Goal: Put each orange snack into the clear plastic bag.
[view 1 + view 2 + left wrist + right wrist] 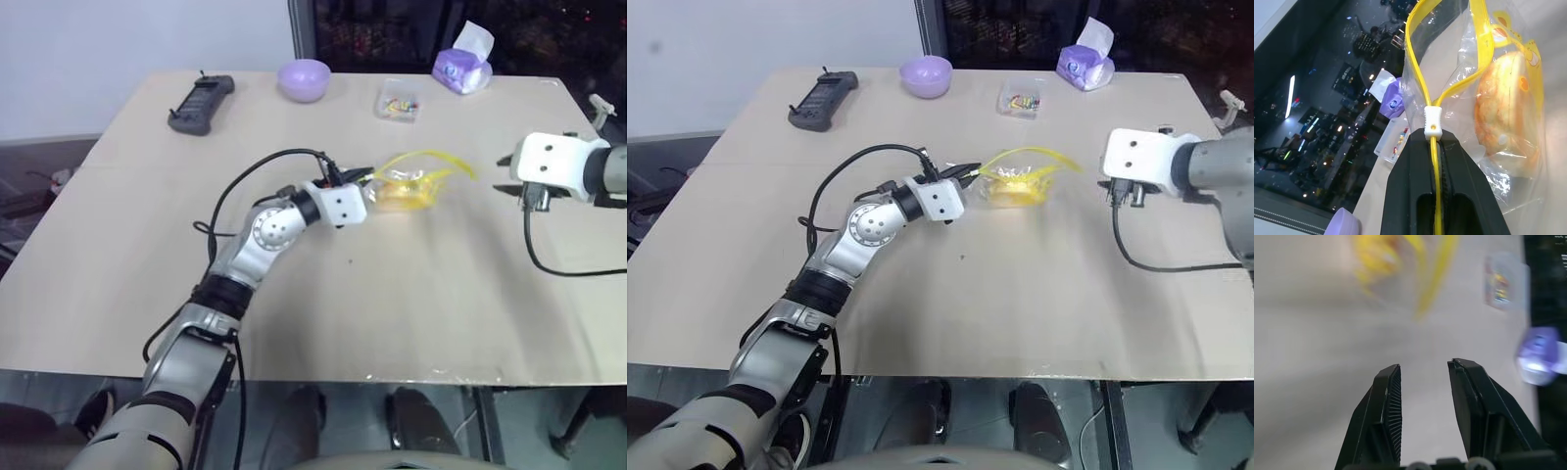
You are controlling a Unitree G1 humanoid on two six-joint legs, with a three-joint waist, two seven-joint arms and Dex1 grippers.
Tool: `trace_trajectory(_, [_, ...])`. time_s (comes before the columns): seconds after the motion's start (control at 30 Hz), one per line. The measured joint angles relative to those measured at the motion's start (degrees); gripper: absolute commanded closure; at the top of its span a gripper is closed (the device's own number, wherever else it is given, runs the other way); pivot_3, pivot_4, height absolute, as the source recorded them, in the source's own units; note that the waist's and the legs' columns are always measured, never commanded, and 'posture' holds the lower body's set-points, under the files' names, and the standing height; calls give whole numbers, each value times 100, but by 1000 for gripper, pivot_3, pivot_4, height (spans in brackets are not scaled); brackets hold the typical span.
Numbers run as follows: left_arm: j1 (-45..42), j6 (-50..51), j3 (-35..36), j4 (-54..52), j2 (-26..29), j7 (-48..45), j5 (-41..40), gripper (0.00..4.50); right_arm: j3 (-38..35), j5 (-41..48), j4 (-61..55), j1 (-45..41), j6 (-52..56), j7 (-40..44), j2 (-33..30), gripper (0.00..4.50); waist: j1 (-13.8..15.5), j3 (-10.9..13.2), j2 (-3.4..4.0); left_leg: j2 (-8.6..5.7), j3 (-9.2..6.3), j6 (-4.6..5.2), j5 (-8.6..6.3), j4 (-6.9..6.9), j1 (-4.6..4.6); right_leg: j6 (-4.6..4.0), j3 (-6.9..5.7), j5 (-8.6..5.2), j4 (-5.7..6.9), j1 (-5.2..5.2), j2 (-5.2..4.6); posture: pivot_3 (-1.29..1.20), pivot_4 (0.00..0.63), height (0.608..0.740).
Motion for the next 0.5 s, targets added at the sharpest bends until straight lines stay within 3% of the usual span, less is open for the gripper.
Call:
trace_trajectory(0.1, [-17, 30, -9, -8, -83, -77, -13, 4500, 6, 271, -436, -387, 224, -338, 911, 2828, -23, 0, 0, 2, -3, -1, 0, 2, 4, 0, -1, 0, 7, 0, 4, 0, 150, 740])
trace_trajectory(0.5, [-4, 480, 2, -729, 124, -722, -131, 4500, 967, -199, -389, -468, -280, -1038, 2203, 2828, 31, 2, -2, -6, -17, -6, 4, 7, -10, 0, -17, 0, 0, -1, -2, 0, 150, 740])
